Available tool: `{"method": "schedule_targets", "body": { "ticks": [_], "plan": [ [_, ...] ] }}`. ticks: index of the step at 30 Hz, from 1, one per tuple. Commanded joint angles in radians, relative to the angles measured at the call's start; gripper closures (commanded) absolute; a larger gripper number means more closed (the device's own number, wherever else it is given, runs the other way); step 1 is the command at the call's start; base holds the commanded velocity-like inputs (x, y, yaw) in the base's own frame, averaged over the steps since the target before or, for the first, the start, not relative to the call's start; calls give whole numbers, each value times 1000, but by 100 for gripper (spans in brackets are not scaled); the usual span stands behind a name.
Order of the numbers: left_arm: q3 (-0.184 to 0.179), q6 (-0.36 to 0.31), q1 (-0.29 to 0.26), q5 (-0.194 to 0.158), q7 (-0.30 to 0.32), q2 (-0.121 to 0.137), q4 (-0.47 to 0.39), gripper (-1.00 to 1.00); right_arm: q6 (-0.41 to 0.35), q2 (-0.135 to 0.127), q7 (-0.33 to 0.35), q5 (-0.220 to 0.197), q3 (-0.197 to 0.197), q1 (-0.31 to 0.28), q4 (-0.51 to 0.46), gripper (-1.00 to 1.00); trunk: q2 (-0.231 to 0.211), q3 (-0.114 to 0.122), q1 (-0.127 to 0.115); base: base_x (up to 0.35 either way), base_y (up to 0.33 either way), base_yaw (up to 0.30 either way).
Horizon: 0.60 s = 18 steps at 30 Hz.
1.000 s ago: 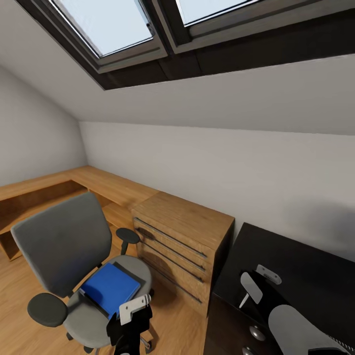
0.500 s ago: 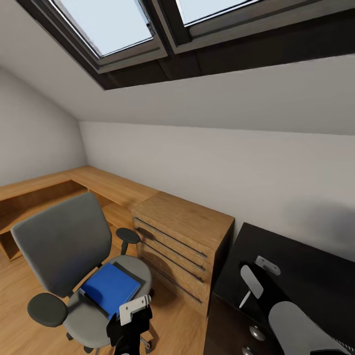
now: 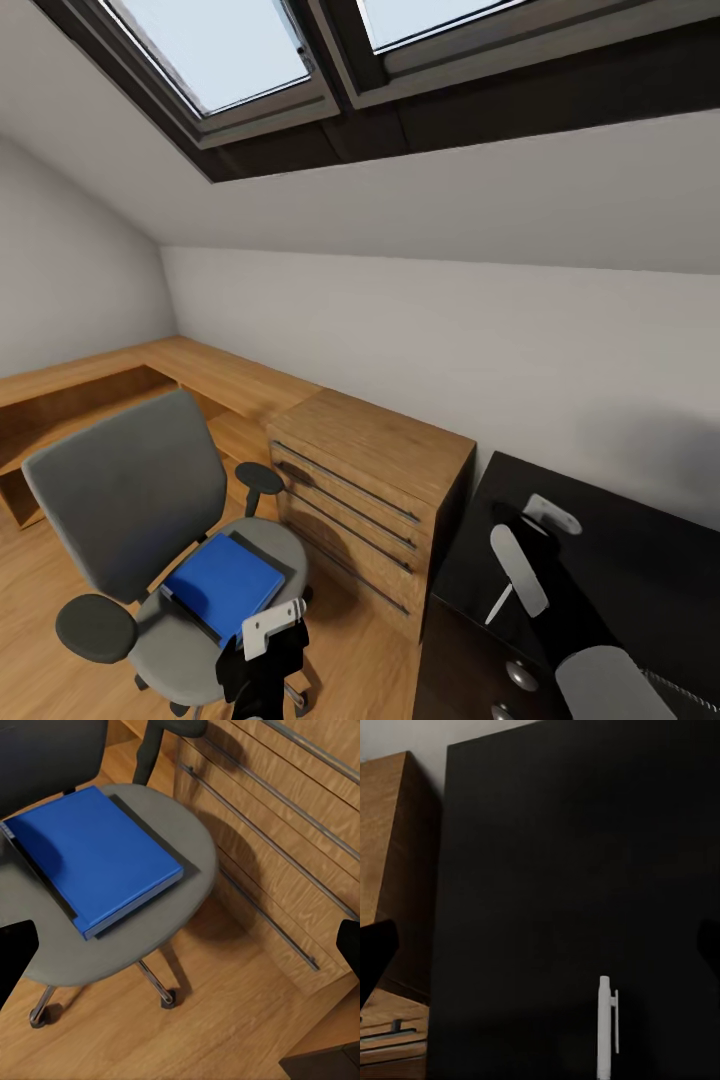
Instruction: In the bedroom, organize the workspace by keeping the computer under the desk, ensuring the monitor is on the desk, placing the keyboard on the desk next to the monitor, placing the mouse on the desk next to the keyboard, moving the folder from the swivel chair onto the desk next to the mouse, stacking the notebook on top of the folder with the pen on top of the notebook, and positioning the swivel chair next to the desk.
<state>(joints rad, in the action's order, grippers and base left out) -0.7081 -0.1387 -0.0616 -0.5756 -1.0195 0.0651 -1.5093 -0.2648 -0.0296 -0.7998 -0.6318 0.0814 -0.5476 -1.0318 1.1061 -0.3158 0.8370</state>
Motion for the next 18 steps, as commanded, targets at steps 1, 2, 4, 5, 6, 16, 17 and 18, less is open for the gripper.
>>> {"method": "schedule_targets", "body": {
  "ticks": [1,2,4,5,6,16,17,18],
  "plan": [
    [-2,-9,-1,-1,-7,1,-2,-100,-14,0,-9,-4,8,4,-15,-100,1,-1,0,0,0,0],
    [-3,-9,-1,-1,-7,1,-2,-100,-30,4,-13,-6,16,10,-33,-100,1,-1,0,0,0,0],
    [-10,-9,-1,-1,-7,1,-2,-100,-48,9,-16,-7,22,16,-50,-100,1,-1,0,0,0,0],
    [-13,-9,-1,-1,-7,1,-2,-100,-52,10,-16,-7,24,17,-53,-100,1,-1,0,0,0,0],
    [-16,-9,-1,0,-7,2,-2,-100,-55,12,-17,-7,25,18,-56,-100,1,-1,0,0,0,0],
    [-29,-9,-1,2,-10,2,-2,-100,-66,26,-35,-8,33,21,-69,-100,1,-1,0,0,0,0],
    [-29,-9,-1,2,-10,2,-2,-100,-66,33,-49,-8,34,21,-70,-100,1,-1,0,0,0,0],
    [-29,-9,-1,2,-10,2,-2,-100,-66,37,-58,-8,34,21,-70,-100,1,-1,0,0,0,0]
  ]
}}
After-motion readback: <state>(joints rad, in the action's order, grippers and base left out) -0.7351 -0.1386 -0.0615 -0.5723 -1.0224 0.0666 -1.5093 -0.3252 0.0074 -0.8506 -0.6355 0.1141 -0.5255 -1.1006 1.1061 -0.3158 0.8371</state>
